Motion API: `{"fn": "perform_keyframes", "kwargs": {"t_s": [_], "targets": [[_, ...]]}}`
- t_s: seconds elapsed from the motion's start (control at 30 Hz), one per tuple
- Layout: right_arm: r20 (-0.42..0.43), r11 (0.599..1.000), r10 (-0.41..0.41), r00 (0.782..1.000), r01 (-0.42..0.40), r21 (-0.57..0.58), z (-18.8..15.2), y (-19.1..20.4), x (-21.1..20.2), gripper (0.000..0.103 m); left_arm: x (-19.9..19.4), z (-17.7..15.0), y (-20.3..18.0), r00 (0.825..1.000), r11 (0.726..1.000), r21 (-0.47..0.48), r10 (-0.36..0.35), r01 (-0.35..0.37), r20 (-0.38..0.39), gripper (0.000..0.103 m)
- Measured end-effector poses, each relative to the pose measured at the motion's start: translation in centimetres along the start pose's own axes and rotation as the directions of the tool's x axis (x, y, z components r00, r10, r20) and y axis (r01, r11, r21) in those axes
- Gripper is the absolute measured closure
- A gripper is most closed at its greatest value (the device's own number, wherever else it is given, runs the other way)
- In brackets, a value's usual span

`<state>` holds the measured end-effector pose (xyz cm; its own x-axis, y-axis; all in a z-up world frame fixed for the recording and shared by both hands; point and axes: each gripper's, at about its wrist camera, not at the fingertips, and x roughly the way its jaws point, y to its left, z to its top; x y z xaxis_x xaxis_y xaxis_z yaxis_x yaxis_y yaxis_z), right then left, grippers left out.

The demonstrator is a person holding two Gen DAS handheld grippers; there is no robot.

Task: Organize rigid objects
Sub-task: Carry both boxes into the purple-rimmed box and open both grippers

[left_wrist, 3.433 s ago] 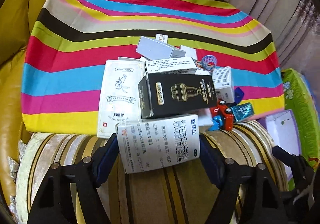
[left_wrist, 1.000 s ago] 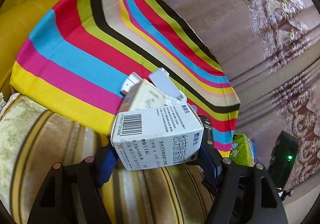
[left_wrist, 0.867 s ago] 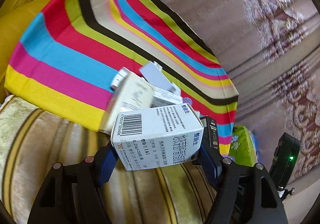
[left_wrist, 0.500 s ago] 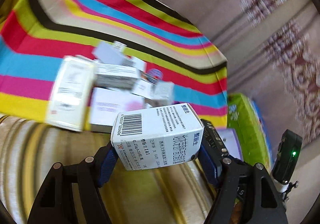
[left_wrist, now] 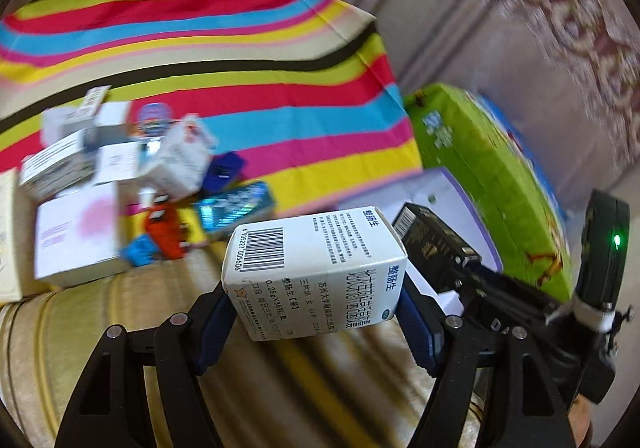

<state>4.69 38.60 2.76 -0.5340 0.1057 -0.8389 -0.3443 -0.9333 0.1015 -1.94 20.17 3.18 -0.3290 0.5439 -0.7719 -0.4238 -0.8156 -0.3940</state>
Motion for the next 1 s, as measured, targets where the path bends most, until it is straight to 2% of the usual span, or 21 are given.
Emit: {"fn": "perform_keyframes", "kwargs": {"t_s": [0.2,0.33,0.4,0.43,0.5,0.57,0.77,0.9,1.0], "targets": [[-0.03,0.994,-0.04,0.999,0.043,0.097,-0.9,-3.7,0.5,0.06,2.1,-0.8,-4.3,0.995,0.988,0.136,-0.062,0.072,-0.077,0.029],[-0.045,0.983,-0.056,0.997,0.063,0.171,-1.3,-5.9,0.6,0.059,2.7,-1.1,-5.9,0.988,0.976,0.183,-0.095,0.115,-0.118,0.028],[-0.047,0.975,-0.067,0.997,0.075,0.208,-1.5,-6.8,0.4,0.047,3.2,-1.4,-6.5,0.982,0.968,0.21,-0.109,0.141,-0.157,0.023],[-0.044,0.973,-0.07,0.997,0.078,0.219,-1.5,-7.1,0.4,0.044,3.3,-1.5,-6.7,0.98,0.965,0.22,-0.108,0.144,-0.167,0.018],[-0.038,0.969,-0.074,0.997,0.081,0.235,-1.5,-7.4,0.1,0.038,3.3,-1.7,-7.1,0.98,0.96,0.24,-0.101,0.141,-0.169,0.017],[-0.039,0.966,-0.072,0.997,0.08,0.244,-1.6,-7.5,0.1,0.033,3.4,-1.8,-7.2,0.979,0.959,0.24,-0.109,0.149,-0.172,0.017],[-0.026,0.975,-0.052,0.998,0.056,0.214,-1.3,-6.7,-0.2,0.03,2.2,-1.8,-5.8,0.977,0.967,0.167,-0.175,0.193,-0.121,0.017],[-0.006,0.987,-0.052,0.999,0.052,0.154,-1.0,-5.2,-0.6,0.03,1.3,-1.5,-4.7,0.985,0.979,0.132,-0.145,0.157,-0.099,0.017],[0.008,0.994,-0.047,0.999,0.046,0.097,-1.0,-3.8,-0.9,0.03,0.3,-1.6,-3.7,0.993,0.986,0.12,-0.109,0.115,-0.054,0.017]]}}
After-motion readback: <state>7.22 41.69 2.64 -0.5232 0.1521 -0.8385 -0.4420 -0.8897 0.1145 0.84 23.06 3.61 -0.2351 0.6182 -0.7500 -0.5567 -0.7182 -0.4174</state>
